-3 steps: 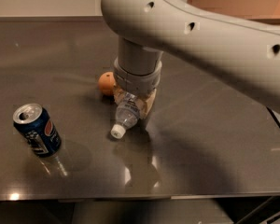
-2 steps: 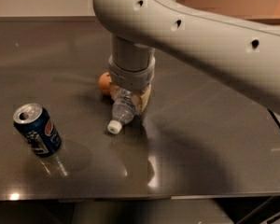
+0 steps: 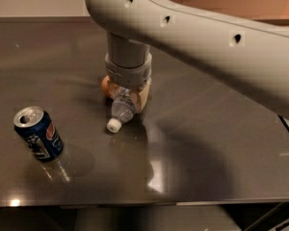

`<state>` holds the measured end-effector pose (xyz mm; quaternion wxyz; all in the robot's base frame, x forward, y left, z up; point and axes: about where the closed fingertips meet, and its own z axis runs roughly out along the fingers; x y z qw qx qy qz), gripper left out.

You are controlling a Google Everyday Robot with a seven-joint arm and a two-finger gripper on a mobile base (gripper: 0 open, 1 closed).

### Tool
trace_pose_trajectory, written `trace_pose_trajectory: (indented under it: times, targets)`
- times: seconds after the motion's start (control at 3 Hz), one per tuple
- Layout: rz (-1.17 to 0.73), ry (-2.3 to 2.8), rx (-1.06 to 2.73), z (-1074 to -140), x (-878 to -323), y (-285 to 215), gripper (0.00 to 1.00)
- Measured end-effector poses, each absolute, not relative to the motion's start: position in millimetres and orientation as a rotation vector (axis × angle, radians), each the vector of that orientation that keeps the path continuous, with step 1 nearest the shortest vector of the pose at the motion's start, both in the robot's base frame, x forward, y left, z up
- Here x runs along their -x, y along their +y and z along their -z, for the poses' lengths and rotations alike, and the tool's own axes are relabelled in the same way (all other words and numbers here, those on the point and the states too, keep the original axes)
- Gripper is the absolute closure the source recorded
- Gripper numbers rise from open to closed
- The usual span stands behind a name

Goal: Move blue plastic bottle near orange

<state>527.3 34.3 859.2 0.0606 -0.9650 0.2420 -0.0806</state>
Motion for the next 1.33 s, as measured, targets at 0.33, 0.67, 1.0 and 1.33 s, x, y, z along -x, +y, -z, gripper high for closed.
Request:
trace_pose_trajectory:
  times: [0.33, 0.67, 1.0, 1.33]
  targets:
    - [0.246, 0.731, 2.919, -859.0, -527.1, 34.7, 0.36]
    - [0.247, 0.729, 2.919, -858.8, -527.0, 35.2, 0.12]
    - [0.249, 0.728, 2.918, -858.6, -526.9, 35.5, 0.00]
    - [0.249, 0.728, 2.918, -858.6, -526.9, 35.5, 0.00]
